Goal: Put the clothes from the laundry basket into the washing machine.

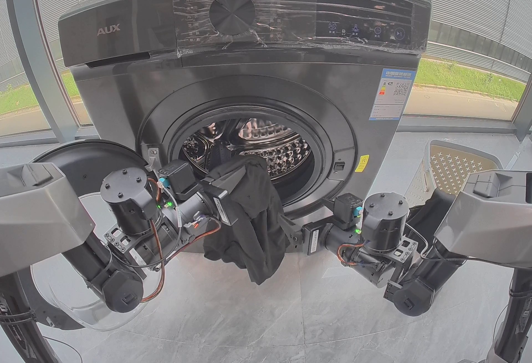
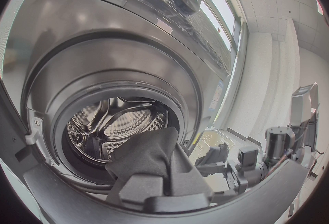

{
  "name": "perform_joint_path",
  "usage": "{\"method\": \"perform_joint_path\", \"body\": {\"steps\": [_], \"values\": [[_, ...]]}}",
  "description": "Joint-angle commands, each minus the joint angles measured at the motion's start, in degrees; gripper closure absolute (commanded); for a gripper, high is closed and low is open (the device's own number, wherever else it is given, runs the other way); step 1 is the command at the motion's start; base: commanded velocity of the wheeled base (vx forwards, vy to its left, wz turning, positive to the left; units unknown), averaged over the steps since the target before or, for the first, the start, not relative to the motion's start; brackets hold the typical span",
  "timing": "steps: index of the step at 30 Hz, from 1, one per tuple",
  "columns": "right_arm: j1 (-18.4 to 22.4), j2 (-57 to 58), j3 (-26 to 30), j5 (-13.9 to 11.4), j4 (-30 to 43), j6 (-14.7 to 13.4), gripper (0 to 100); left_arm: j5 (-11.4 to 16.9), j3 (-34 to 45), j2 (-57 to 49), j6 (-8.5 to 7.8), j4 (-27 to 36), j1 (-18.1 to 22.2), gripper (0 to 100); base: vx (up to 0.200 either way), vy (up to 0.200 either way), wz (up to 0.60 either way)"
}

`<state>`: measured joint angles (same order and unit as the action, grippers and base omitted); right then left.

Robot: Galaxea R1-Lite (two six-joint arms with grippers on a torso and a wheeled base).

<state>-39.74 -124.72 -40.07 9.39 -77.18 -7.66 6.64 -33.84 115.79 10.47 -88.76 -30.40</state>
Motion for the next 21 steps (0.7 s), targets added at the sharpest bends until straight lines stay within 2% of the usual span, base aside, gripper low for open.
{"method": "perform_joint_path", "body": {"steps": [1,4,7,8,11,14,21], "values": [[-0.2,-1.8,2.3,-0.2,-0.2,0.0,0,-1.2,-1.7,-0.2,0.25,0.0,0.3,100,0.000,0.000,0.00],[-1.6,-2.4,3.5,-1.7,-1.0,-0.1,0,-2.0,-1.9,-0.1,0.25,0.0,0.2,100,0.000,0.000,0.00],[-2.5,-2.8,3.8,-4.5,-1.4,-0.3,0,-2.0,-1.9,-0.1,0.25,0.0,0.0,100,0.000,0.000,0.00],[-3.0,-3.4,3.8,-6.8,-3.0,-0.1,0,-2.0,-1.9,-0.1,0.25,0.0,-0.2,100,0.000,0.000,0.00],[-3.6,-5.1,3.2,-9.3,-5.1,0.0,0,-2.1,-1.8,-0.2,0.25,0.0,-0.2,100,0.000,0.000,0.00],[-4.3,-6.1,2.3,-10.4,-5.8,0.0,0,-2.1,-1.8,-0.3,0.25,0.0,-0.4,100,0.000,0.000,0.00],[-5.4,-9.4,-1.9,-11.1,-6.1,-0.1,0,-2.2,-1.9,-0.3,0.25,0.0,-0.4,100,0.000,0.000,0.00]]}}
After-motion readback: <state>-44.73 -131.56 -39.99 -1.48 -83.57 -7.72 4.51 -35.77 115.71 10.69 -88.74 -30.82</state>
